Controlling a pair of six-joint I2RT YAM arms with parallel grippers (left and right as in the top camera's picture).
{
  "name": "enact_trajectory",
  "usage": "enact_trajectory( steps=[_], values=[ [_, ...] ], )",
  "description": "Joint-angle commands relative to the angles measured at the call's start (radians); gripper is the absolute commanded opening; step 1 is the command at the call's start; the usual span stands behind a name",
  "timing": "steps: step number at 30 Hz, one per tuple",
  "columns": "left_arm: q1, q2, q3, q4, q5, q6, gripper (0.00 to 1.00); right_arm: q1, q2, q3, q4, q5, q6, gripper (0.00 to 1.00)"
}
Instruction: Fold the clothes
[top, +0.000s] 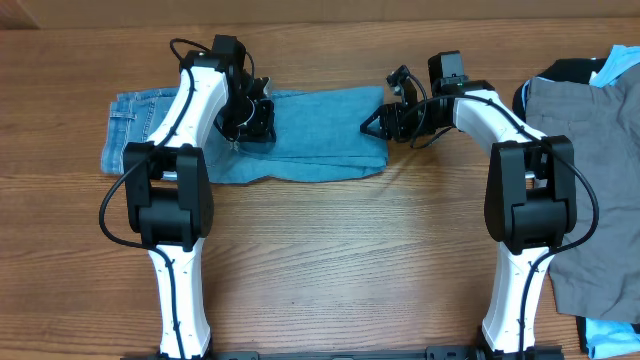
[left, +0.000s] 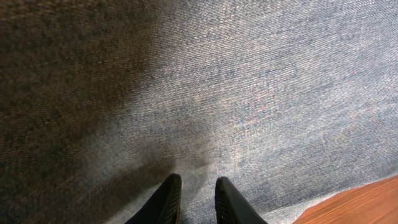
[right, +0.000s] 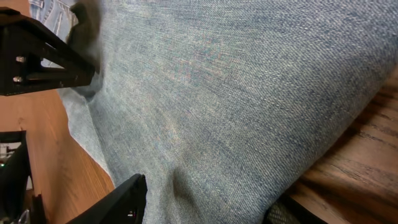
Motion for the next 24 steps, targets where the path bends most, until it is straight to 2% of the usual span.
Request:
enact_trajectory(
  steps=[1,2,3,4,5,9,14,17,18,21,24],
  values=[
    [-0.002,0.002,0.020,0.014,-0.009,-0.002,0.23,0.014,-0.003,-0.005,0.023,-0.049,0.001,0.56],
    [-0.002,0.002,0.020,0.015,-0.009,-0.002,0.22,0.018,-0.003,-0.005,0.029,-0.049,0.000,0.53],
    [-0.002,0.002,0.020,0.016,-0.009,-0.002,0.22,0.020,-0.003,-0.005,0.032,-0.049,0.000,0.36],
    [-0.002,0.002,0.020,0.017,-0.008,-0.002,0.22,0.024,-0.003,-0.005,0.034,-0.048,0.000,0.11],
    [-0.002,0.002,0.020,0.021,-0.008,-0.002,0.21,0.026,-0.003,-0.005,0.034,-0.045,0.000,0.04],
    [-0.002,0.001,0.055,0.030,-0.005,-0.005,0.14,0.007,-0.008,-0.003,0.033,-0.045,0.004,0.04],
    [-0.002,0.000,0.237,-0.051,0.028,-0.007,0.15,-0.098,-0.069,-0.003,0.008,-0.045,0.033,0.04],
    [0.000,0.000,0.367,-0.093,0.030,-0.047,0.18,-0.162,-0.115,-0.003,-0.049,-0.019,0.018,0.04],
    [-0.002,0.000,0.388,-0.096,0.036,-0.058,0.17,-0.179,-0.123,-0.003,-0.066,0.002,0.018,0.04],
    [-0.014,0.004,0.388,-0.080,0.034,-0.067,0.05,-0.200,-0.126,-0.003,-0.106,0.013,-0.032,0.04],
    [-0.042,0.016,0.357,-0.055,0.036,-0.067,0.04,-0.192,-0.126,-0.003,-0.131,0.080,-0.057,0.04]
  ],
)
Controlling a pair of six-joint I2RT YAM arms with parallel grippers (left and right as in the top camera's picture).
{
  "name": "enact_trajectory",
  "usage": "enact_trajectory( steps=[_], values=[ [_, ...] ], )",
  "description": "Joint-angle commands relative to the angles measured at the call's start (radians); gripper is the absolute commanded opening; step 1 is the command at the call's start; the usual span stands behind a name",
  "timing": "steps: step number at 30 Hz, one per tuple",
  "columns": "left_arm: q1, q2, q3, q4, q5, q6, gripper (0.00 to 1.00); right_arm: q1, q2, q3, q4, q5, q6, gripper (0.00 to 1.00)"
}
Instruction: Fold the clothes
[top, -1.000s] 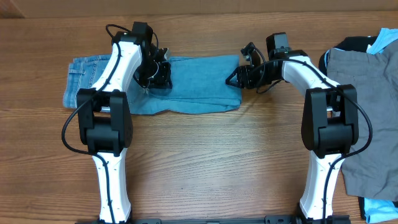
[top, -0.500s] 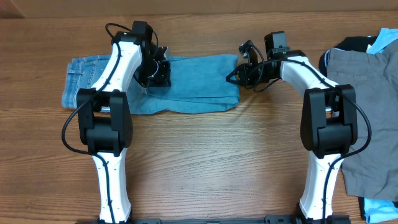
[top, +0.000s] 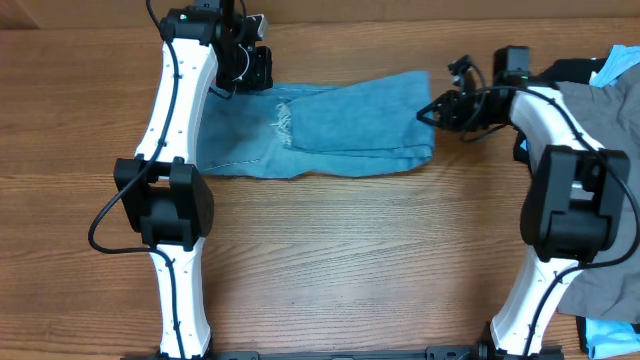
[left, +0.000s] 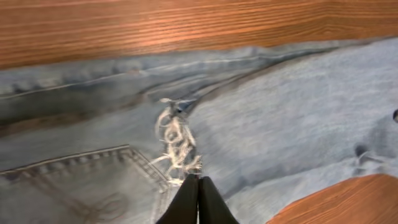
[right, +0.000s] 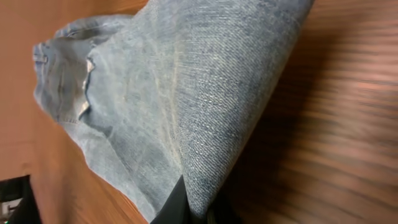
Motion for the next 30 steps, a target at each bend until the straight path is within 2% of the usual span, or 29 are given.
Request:
enact_trajectory(
  steps=[1,4,8,14,20,26,30],
  values=[
    [-0.047,0.019,-0.024,0.023,0.017,-0.018,0.04,0.024,-0.042,0.002,-0.007,0.058,-0.043,0.04],
    [-0.100,0.056,-0.024,0.060,0.042,-0.017,0.04,0.024,-0.042,0.002,-0.019,0.055,-0.043,0.04],
    [-0.152,0.118,-0.024,0.116,-0.021,-0.068,0.04,0.024,-0.042,0.002,-0.068,0.055,-0.043,0.04],
    [-0.143,0.146,-0.024,0.127,-0.040,-0.108,0.04,0.024,-0.042,0.002,-0.115,0.063,-0.062,0.04],
    [-0.143,0.147,-0.024,0.164,-0.205,-0.107,0.04,0.024,-0.042,0.002,-0.119,0.078,-0.061,0.04],
    [-0.148,0.182,-0.024,0.179,-0.291,-0.115,0.04,0.024,-0.042,0.002,-0.110,0.089,-0.061,0.04],
    [-0.147,0.240,-0.024,0.175,-0.291,-0.109,0.04,0.024,-0.042,0.002,-0.111,0.089,-0.061,0.04]
  ],
)
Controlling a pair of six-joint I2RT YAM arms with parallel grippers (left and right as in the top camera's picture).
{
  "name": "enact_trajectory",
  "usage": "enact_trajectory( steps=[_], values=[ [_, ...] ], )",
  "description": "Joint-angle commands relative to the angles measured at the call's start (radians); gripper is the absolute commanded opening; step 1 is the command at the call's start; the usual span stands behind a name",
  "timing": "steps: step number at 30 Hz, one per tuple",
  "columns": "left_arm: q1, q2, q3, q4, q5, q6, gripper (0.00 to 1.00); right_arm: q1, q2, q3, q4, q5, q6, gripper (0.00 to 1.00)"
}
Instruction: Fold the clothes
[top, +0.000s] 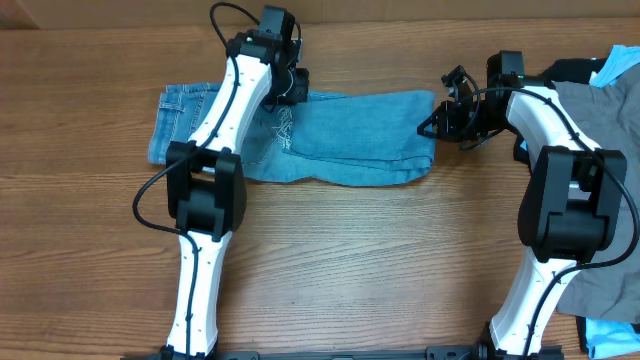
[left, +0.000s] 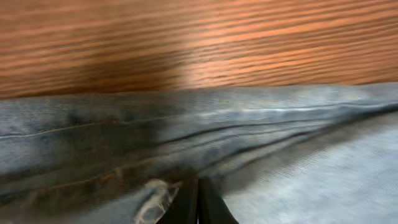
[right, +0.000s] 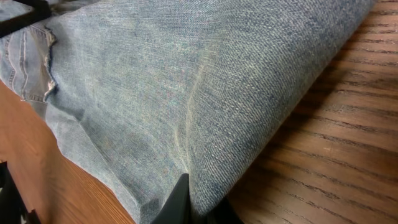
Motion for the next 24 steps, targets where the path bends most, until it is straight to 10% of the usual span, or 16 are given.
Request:
enact_trajectory(
  steps=[1,24],
  values=[
    [-0.005,0.087,0.001,-0.001,-0.034,-0.008,0.04,0.004,-0.041,0.002,0.003,0.000,-0.014,0.04],
    [-0.036,-0.026,-0.019,-0.179,0.039,-0.003,0.04,0.004,-0.041,0.002,0.018,0.003,-0.014,0.04]
  ],
)
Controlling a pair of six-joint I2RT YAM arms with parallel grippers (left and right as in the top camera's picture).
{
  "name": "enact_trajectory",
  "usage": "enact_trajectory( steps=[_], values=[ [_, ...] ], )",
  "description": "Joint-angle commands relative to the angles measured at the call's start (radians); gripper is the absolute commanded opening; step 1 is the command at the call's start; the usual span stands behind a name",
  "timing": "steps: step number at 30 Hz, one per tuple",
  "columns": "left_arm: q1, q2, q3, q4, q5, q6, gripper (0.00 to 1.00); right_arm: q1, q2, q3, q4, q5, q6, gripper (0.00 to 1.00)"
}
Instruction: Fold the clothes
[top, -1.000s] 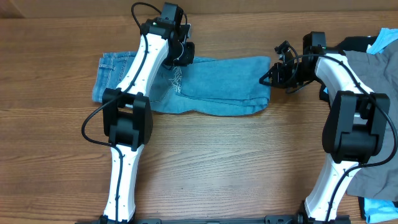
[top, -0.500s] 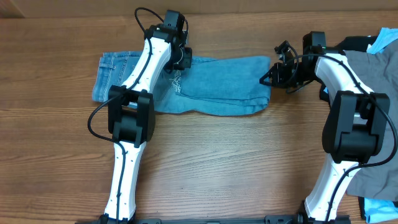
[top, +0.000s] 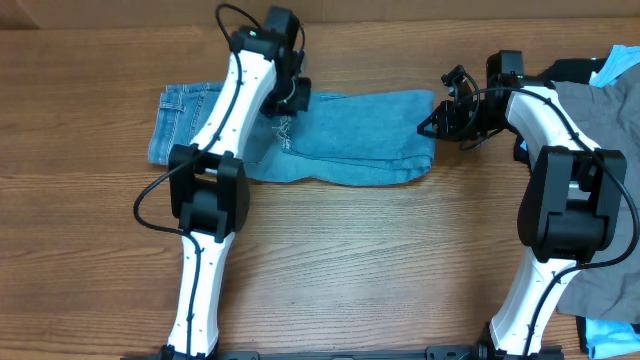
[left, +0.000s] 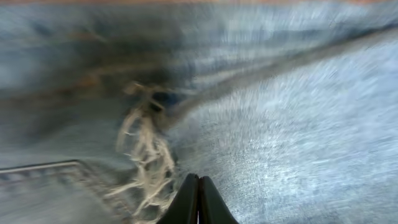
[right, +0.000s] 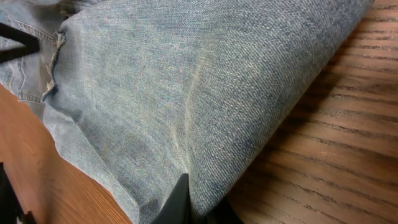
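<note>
Blue jeans (top: 350, 140) lie flat across the far part of the wooden table (top: 330, 260), waistband to the left. My left gripper (top: 291, 98) hovers shut at their far edge. In the left wrist view the gripper (left: 198, 183) has both tips pressed together, with nothing seen between them, beside a frayed rip (left: 146, 155) in the blurred denim. My right gripper (top: 430, 122) is at the jeans' right end. In the right wrist view that gripper (right: 186, 194) is shut on the folded denim edge (right: 205, 106), which drapes over one finger.
A pile of other clothes sits at the table's right edge. It has a grey garment (top: 590, 180) on top, with black and light blue pieces (top: 615, 65) behind it. Bare wood runs in front of the jeans between the two arm bases.
My left gripper, still shut, has shifted slightly from the jeans' far hem inward over the frayed rip. The jeans and the right gripper stay where they were.
At first the jeans lay further left, with my left gripper slightly open on their middle and the right gripper open around their right end. Then the right was shut on that end, the jeans lay further right, and the left was shut. They have stayed there since.
</note>
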Motion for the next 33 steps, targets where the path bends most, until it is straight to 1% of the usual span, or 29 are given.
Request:
enact_trajectory(
  steps=[1,6,8,9,12,15,17,20,23,26,29,31,33],
  values=[
    [-0.013,-0.022,-0.109,0.072,0.034,-0.021,0.04,0.003,-0.041,0.002,0.006,-0.001,-0.014,0.04],
    [-0.014,-0.022,-0.241,0.197,0.043,-0.024,0.04,0.003,-0.041,0.002,0.007,-0.001,-0.014,0.04],
    [-0.014,-0.022,-0.251,0.216,0.041,-0.019,0.04,0.003,-0.041,0.002,0.007,-0.001,-0.014,0.04],
    [-0.013,-0.024,-0.233,0.212,0.036,0.003,0.04,0.003,-0.041,0.002,0.007,-0.001,-0.014,0.04],
    [-0.014,-0.027,-0.128,0.137,0.000,0.010,0.04,0.003,-0.041,0.002,0.008,-0.001,-0.014,0.04],
    [-0.014,-0.028,0.012,0.035,0.001,0.009,0.04,0.003,-0.041,0.002,0.007,0.000,-0.014,0.04],
    [-0.014,-0.028,0.071,-0.008,0.008,0.000,0.04,0.003,-0.041,0.002,0.007,-0.001,-0.014,0.04],
    [-0.015,-0.028,0.082,-0.076,0.021,-0.029,0.04,0.003,-0.041,0.002,0.011,-0.001,-0.014,0.04],
    [-0.019,-0.026,0.029,-0.129,0.021,-0.032,0.05,0.003,-0.041,0.002,0.019,-0.001,-0.014,0.04],
    [-0.027,-0.025,-0.041,-0.135,0.030,-0.032,0.06,0.003,-0.041,0.002,0.027,-0.001,-0.014,0.05],
    [-0.039,-0.025,-0.130,-0.098,0.032,-0.031,0.06,0.003,-0.041,0.002,0.029,-0.001,-0.014,0.05],
    [-0.040,-0.024,-0.185,-0.053,0.031,-0.032,0.09,0.003,-0.041,0.002,0.029,-0.001,-0.014,0.05],
    [-0.039,-0.024,-0.246,0.003,0.016,-0.032,0.09,0.003,-0.041,0.002,0.029,-0.001,-0.014,0.05]
  ],
)
